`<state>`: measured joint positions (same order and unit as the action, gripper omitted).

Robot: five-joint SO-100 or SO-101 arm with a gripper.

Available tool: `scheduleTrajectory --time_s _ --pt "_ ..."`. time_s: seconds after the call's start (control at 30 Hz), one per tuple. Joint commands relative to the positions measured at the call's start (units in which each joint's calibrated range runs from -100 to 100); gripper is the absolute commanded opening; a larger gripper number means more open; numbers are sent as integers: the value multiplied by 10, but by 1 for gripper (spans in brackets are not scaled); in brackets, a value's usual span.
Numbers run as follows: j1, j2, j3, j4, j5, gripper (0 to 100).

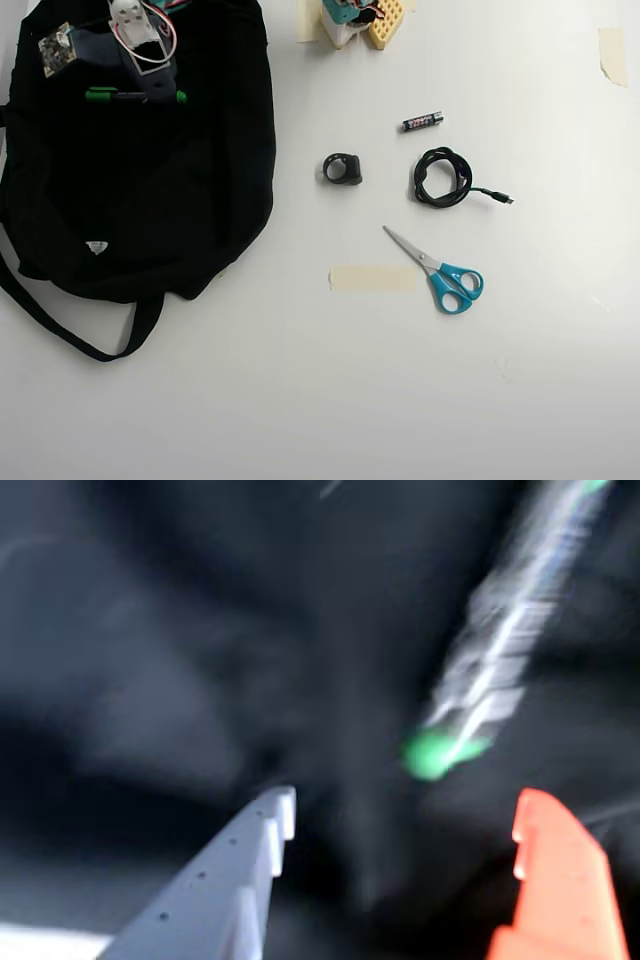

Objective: Put the green marker into the black bag

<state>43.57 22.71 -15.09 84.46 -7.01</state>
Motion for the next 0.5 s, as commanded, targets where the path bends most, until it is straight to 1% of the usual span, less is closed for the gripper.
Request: scheduleTrajectory --time_s 0.0,0.07,0.1,0.13,0.17,0.23,0.3,0.47 --pt "-109 -91 -20 43 -14 29" --pt "-190 -146 -20 74 -14 28" --pt "-237 -176 -18 77 -15 21" --pt "-282 -200 -18 76 -19 12" --pt "-316 -215 -18 72 -38 2" --pt "-387 -220 -18 68 -45 2" --pt "-447 -258 -9 49 -67 2" --pt "-473 -300 7 49 -67 2"
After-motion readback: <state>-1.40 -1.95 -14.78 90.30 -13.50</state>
